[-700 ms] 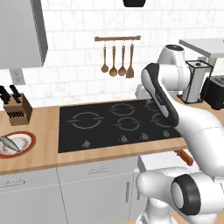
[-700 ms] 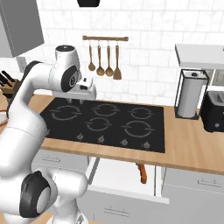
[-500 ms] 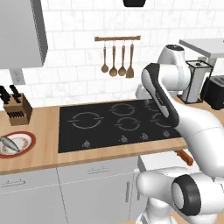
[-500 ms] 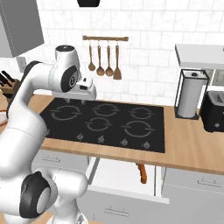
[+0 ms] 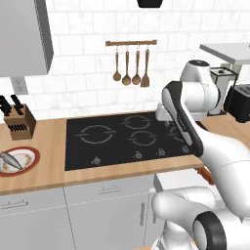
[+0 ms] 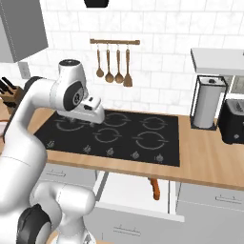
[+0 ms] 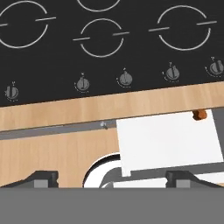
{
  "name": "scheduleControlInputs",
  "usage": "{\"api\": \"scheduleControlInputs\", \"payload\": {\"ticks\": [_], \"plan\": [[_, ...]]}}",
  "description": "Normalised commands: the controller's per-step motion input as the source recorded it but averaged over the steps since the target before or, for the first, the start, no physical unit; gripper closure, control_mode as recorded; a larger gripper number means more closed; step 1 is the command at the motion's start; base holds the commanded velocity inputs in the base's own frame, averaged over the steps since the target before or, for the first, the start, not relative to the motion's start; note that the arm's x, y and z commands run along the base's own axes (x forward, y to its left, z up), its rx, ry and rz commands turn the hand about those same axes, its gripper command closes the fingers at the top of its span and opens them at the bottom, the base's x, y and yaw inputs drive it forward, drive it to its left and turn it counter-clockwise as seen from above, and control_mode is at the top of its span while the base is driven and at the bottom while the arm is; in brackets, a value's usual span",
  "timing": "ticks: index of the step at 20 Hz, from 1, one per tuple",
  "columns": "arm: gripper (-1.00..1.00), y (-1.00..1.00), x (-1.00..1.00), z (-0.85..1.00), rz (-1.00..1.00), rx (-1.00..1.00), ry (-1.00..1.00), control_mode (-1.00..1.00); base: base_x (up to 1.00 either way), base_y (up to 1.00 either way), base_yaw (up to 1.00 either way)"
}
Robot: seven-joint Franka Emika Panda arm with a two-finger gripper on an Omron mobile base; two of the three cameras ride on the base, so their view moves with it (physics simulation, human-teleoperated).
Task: Pick up the knife from the drawer and place it on the cutting board. Then place the meat from the plate to the cutting board.
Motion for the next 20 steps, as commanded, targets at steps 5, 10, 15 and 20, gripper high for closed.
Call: {"api": "scheduleControlInputs", "payload": {"ticks": [5, 10, 15, 20], "plan": [[-1.00, 0.00, -0.29, -0.06, -0.02, 0.06, 0.00, 1.00, -0.04, 0.00, 0.00], [-1.00, 0.00, 0.00, 0.00, 0.00, 0.00, 0.00, 1.00, -0.51, 0.42, -0.23], [-1.00, 0.00, 0.00, 0.00, 0.00, 0.00, 0.00, 1.00, -0.13, 0.77, -0.62], [-1.00, 0.00, 0.00, 0.00, 0.00, 0.00, 0.00, 1.00, 0.00, 0.40, -0.66]]}}
